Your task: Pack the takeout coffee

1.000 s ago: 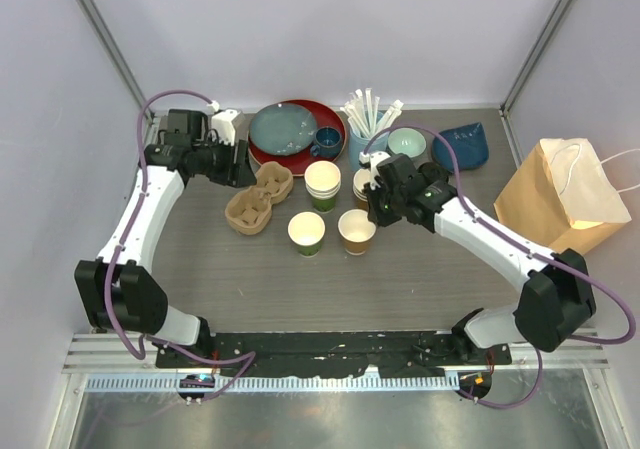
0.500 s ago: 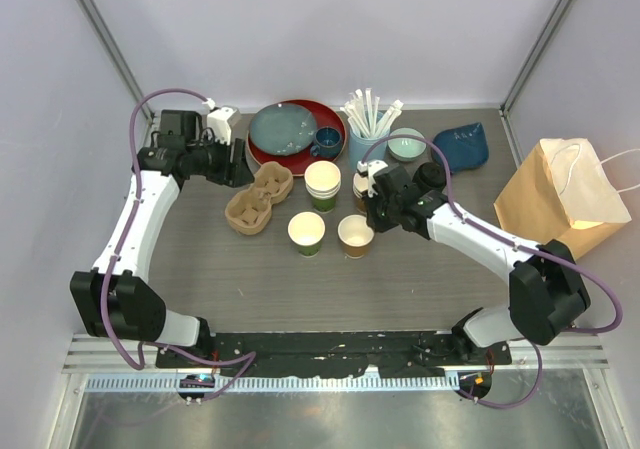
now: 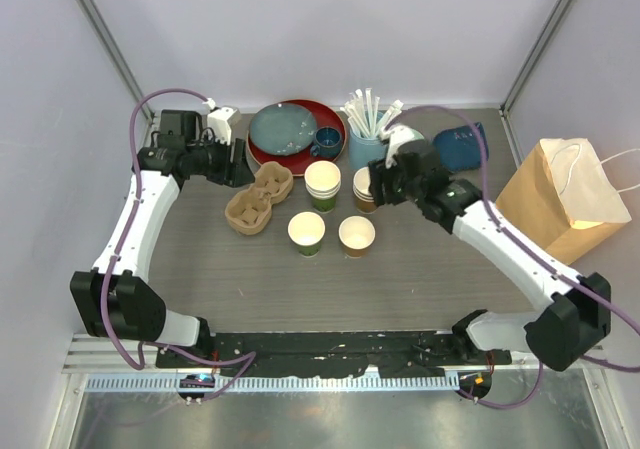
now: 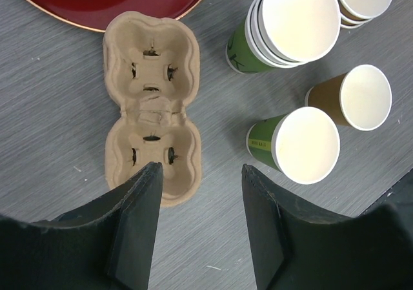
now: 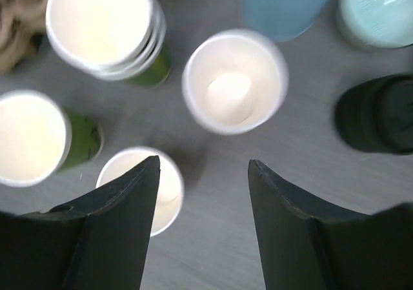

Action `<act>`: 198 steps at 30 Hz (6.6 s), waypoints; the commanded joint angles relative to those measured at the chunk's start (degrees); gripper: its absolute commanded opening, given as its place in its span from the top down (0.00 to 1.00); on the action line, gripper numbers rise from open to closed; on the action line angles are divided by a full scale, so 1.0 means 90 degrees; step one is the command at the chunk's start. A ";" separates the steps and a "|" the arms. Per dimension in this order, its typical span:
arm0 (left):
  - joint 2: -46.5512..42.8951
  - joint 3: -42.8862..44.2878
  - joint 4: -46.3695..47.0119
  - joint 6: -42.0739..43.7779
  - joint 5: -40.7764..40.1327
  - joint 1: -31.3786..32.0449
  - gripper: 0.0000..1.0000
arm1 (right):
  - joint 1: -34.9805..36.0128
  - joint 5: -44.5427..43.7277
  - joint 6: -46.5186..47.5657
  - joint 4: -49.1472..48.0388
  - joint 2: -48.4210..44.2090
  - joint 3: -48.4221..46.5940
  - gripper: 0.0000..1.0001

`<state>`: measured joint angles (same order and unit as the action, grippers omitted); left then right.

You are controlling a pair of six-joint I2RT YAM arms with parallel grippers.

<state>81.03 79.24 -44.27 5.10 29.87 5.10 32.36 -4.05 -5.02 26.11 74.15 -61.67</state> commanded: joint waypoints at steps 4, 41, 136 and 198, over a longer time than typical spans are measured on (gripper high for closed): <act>-0.0127 -0.0055 0.0212 0.0146 0.0275 -0.0059 0.44 | -0.2168 -0.0186 0.0225 -0.0147 0.0158 -0.0872 0.46; 0.0068 -0.0016 0.0046 0.0322 0.0578 -0.0059 0.44 | -0.3097 0.1368 0.3809 0.1542 0.3412 -0.3001 0.61; 0.0068 -0.0162 -0.0198 0.0390 0.0998 -0.0782 0.44 | 0.2401 0.1818 0.1700 0.4443 0.4915 -0.6185 0.99; -0.0234 -0.0757 -0.0735 0.0087 0.1223 0.0506 0.59 | 0.2323 0.0763 0.0050 0.2032 0.3120 -0.4136 0.53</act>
<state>81.58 74.06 -48.64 6.02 41.17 4.82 53.52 9.93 3.62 54.15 109.30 -106.06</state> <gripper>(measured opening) 0.395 0.468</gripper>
